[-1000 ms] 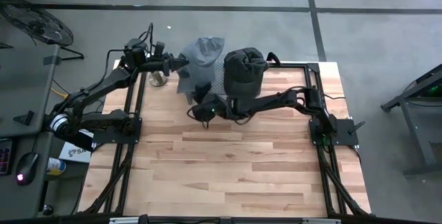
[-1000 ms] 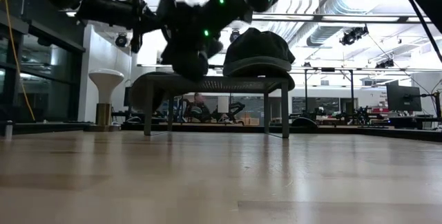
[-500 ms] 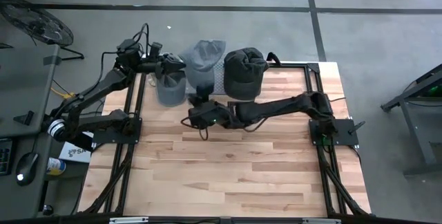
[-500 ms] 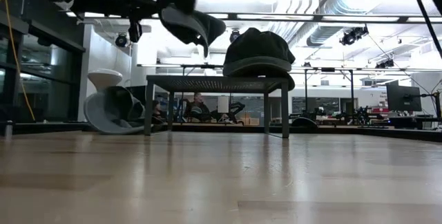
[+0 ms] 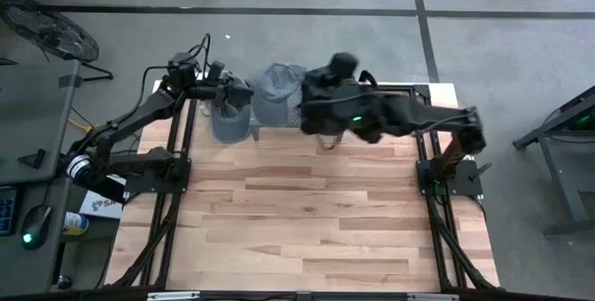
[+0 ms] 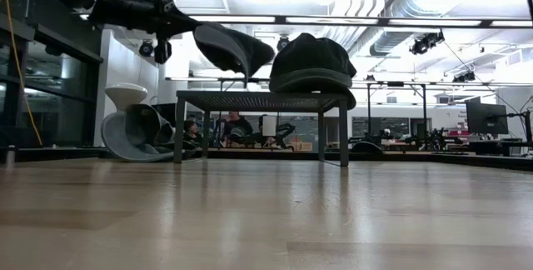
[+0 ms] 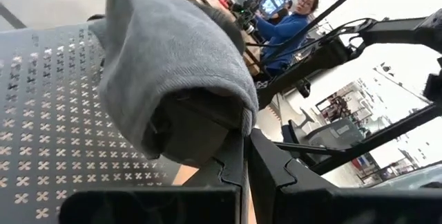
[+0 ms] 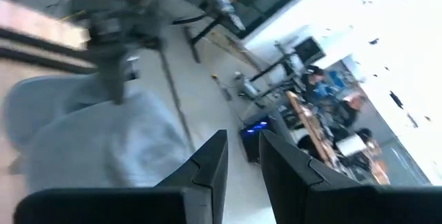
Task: Pick & Place hat
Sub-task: Stack the gray cap on top of the other gray cap on the shelf
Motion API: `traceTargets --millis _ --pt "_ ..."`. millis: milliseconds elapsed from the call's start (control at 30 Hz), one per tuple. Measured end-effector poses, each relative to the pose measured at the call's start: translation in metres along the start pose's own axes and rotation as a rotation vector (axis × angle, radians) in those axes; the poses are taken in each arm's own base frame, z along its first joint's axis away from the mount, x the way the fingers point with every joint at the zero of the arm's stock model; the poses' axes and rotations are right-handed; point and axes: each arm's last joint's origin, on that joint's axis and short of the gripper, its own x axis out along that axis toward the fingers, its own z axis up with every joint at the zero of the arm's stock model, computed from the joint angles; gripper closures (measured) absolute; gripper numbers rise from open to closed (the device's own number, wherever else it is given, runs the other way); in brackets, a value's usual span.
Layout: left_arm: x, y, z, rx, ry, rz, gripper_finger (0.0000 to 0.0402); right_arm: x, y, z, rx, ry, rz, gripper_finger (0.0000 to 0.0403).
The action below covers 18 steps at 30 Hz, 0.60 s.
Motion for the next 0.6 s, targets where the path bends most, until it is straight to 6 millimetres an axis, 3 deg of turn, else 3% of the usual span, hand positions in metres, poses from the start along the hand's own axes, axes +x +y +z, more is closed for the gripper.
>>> traceTargets --millis 233,600 --pt "0.009 0.014 -0.002 -0.012 0.026 0.018 0.0401 -0.028 -0.036 -0.009 0.035 0.045 -0.107 0.0325" --pt "0.022 0.043 -0.010 -0.118 0.072 0.123 0.0401 -0.033 -0.040 -0.014 -0.014 0.074 -0.105 0.0325"
